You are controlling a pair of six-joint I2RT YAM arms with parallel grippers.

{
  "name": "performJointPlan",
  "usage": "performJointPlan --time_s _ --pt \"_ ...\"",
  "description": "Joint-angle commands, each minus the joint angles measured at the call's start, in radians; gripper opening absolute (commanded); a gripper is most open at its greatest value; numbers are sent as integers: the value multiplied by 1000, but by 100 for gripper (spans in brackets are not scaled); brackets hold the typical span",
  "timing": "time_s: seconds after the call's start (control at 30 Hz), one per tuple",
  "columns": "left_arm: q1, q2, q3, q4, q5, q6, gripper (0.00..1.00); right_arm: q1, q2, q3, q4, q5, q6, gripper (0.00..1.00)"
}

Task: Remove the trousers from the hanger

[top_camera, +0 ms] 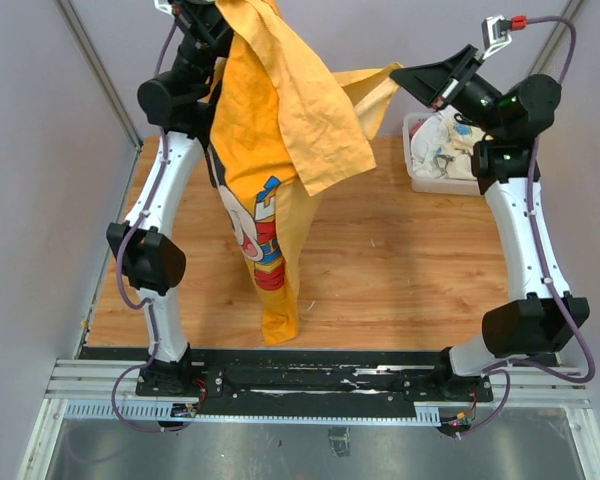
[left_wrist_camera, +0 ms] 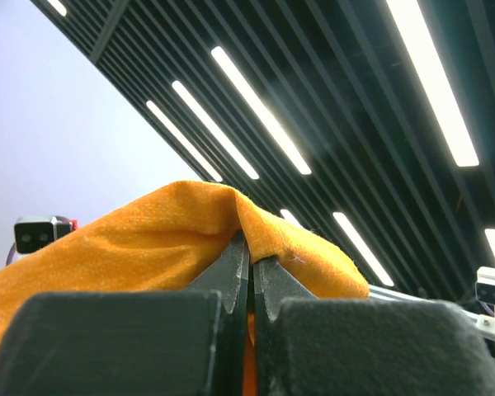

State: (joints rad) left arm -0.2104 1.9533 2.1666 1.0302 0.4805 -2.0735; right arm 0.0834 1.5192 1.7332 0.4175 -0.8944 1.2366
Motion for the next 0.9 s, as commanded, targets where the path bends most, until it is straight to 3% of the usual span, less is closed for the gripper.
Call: performJointPlan --time_s 0.0,0.23,0.47,0.73,0.87 --pt "-41 74 94 22 -17 -3 0 -90 -77 -63 87 -19 23 1" --pt "-87 150 210 -46 -32 16 0 -151 -114 -70 96 -23 39 1" --pt "-93 161 227 -71 -39 34 0 -171 -101 -32 104 -18 61 1" --pt "-174 211 196 -69 -33 88 0 -250 -186 -152 96 -1 63 1" --pt "-227 263 213 -79 -27 110 0 -282 -291 -236 -36 25 -41 3"
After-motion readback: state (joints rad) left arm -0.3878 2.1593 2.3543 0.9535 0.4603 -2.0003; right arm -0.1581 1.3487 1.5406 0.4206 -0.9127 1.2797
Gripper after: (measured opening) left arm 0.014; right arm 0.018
